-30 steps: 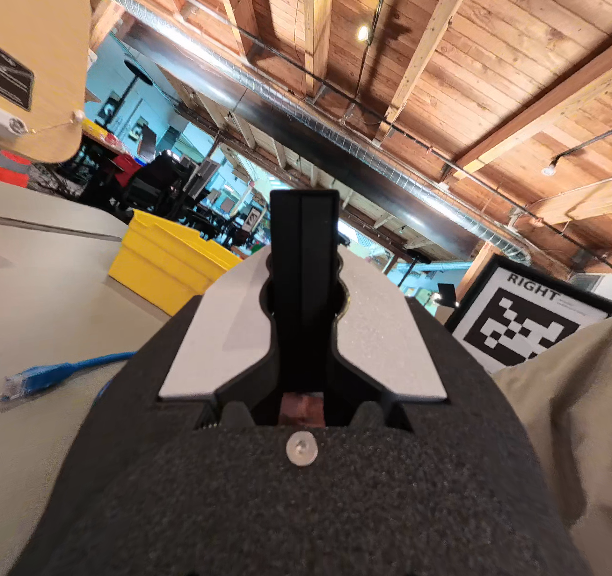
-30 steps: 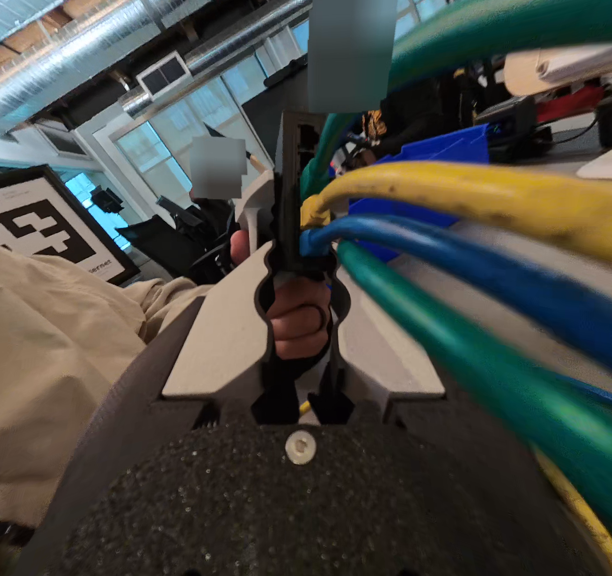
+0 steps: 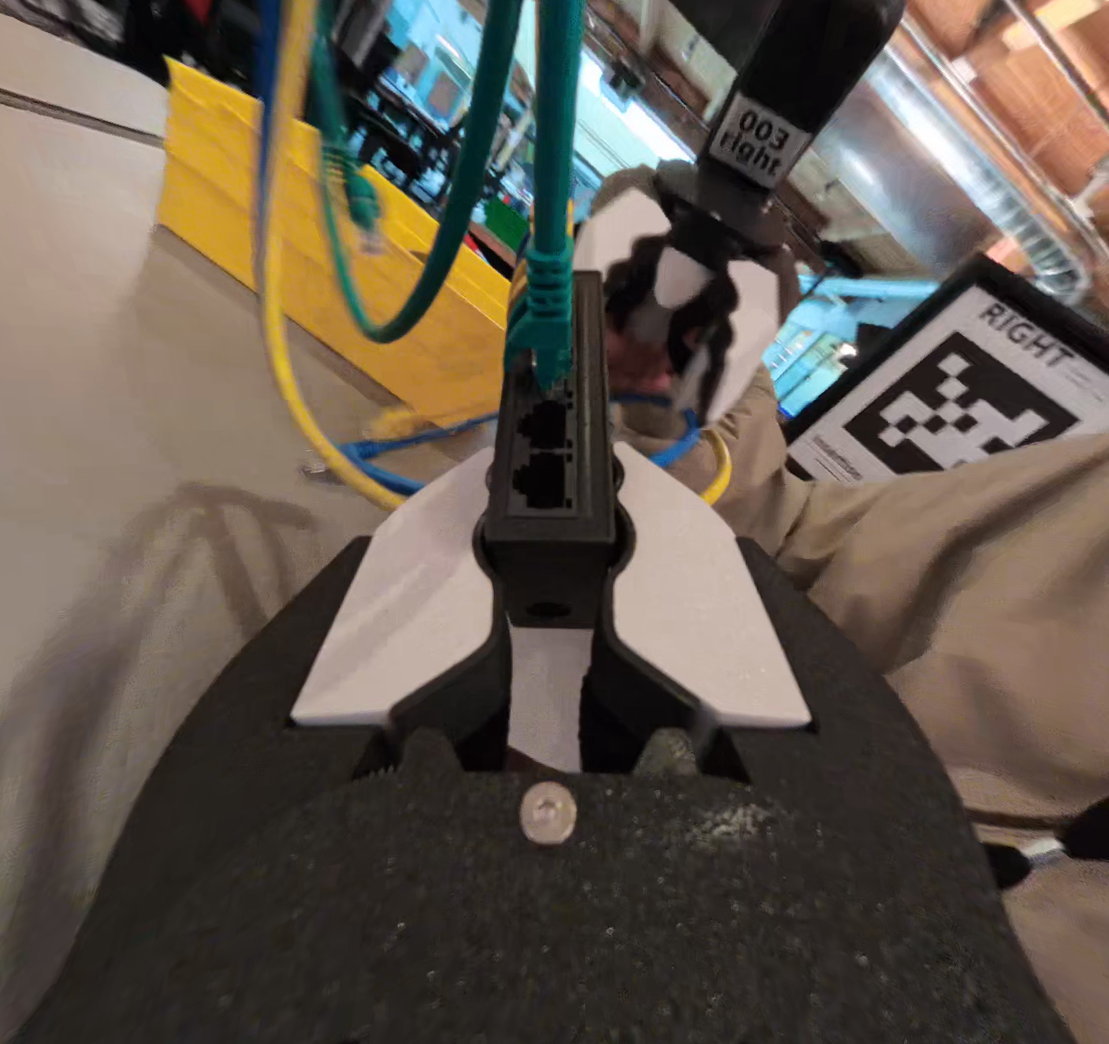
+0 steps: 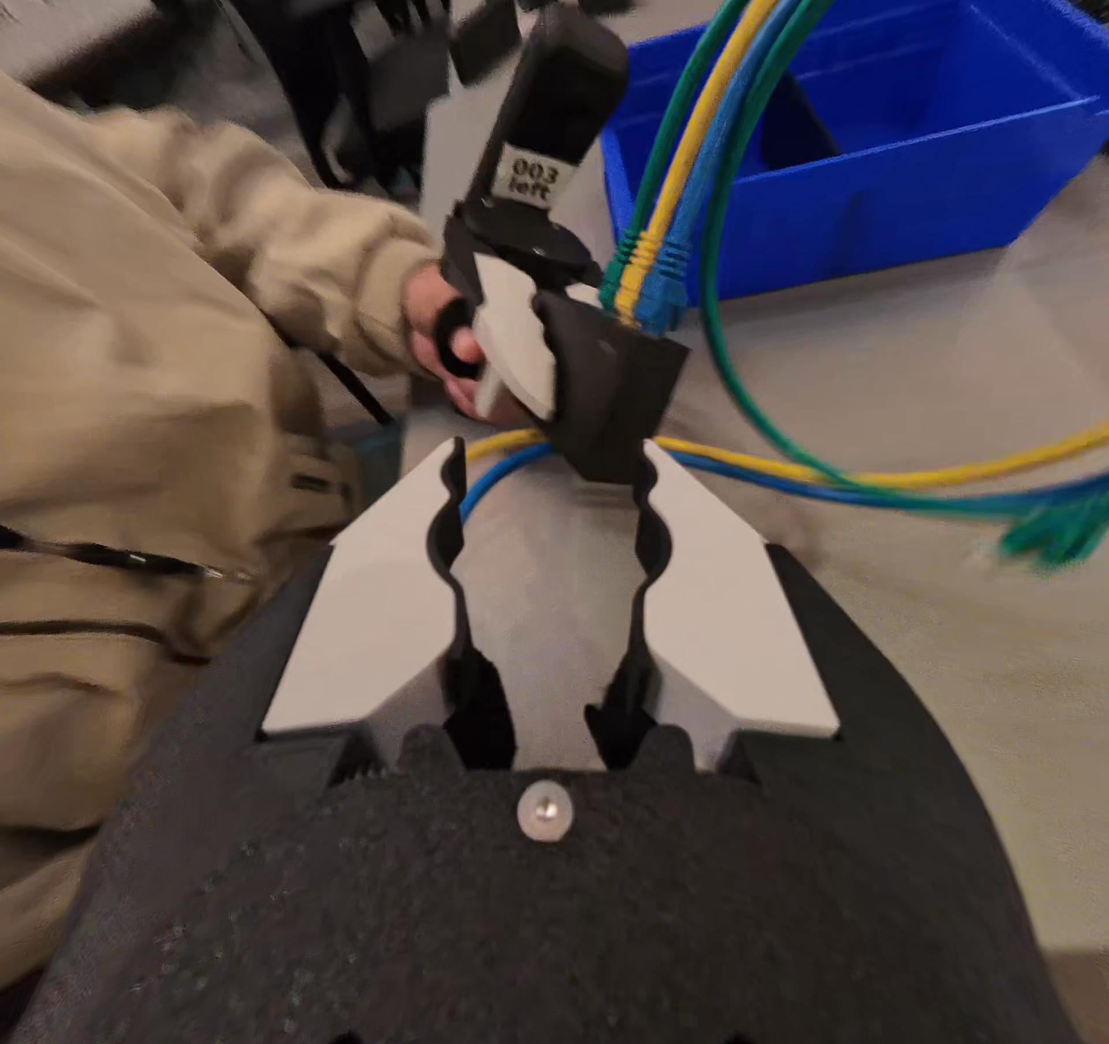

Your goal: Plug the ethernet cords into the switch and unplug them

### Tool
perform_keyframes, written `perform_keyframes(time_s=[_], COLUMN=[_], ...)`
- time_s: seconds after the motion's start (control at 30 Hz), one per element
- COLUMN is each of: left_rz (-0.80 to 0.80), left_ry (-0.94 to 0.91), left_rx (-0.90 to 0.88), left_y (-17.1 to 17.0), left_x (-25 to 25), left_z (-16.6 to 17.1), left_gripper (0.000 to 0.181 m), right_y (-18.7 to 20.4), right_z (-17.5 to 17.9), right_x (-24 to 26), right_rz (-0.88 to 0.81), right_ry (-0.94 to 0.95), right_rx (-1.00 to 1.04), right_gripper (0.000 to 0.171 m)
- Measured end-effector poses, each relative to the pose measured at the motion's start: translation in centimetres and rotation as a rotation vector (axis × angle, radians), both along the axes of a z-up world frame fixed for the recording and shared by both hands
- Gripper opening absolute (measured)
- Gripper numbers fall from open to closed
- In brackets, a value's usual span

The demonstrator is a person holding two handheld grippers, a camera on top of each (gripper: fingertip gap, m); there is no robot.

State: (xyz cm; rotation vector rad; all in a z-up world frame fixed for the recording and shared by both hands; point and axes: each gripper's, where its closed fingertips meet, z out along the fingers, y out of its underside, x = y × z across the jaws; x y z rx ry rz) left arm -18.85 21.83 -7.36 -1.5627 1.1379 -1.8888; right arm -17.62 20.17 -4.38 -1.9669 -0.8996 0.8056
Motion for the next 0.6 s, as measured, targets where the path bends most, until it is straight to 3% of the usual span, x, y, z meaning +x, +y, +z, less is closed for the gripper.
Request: perform_keyframes(time_s=[0.1, 0.2, 0.4, 0.53, 0.6], left_rz=[0.058, 0.111, 0.119, 0.225, 0.297], left_ry=[0.074, -0.023, -0.088, -0.047, -0.012], left_rx=[0.327, 0.493, 0.641, 0.874, 1.092], left_y=[1.2, 2.0, 1.4, 2.6, 3.3], left_x=[0.0, -0.5, -0.7, -1.1, -1.5], left_z=[-0.7, 1.3, 3.0, 2.8, 3.1], left_gripper=[0.029, 0.029, 0.029, 0.029, 0.029], right_y=[-1.2, -1.6, -0.6, -5.2, -7.5], right_z=[2.1, 4.8, 3.0, 2.2, 4.0], right_x=[-0.2, 0.8, -0.4, 0.8, 2.4], right_rz=[0.025, 0.003, 0.019, 0.190, 0.206], right_ry=[0.089, 0.069, 0.094, 0.003, -0.003], right_rx=[0.050, 0.184, 0.242, 0.045, 0.068], right_gripper=[0.055, 0.054, 0.051, 0.055, 0.055])
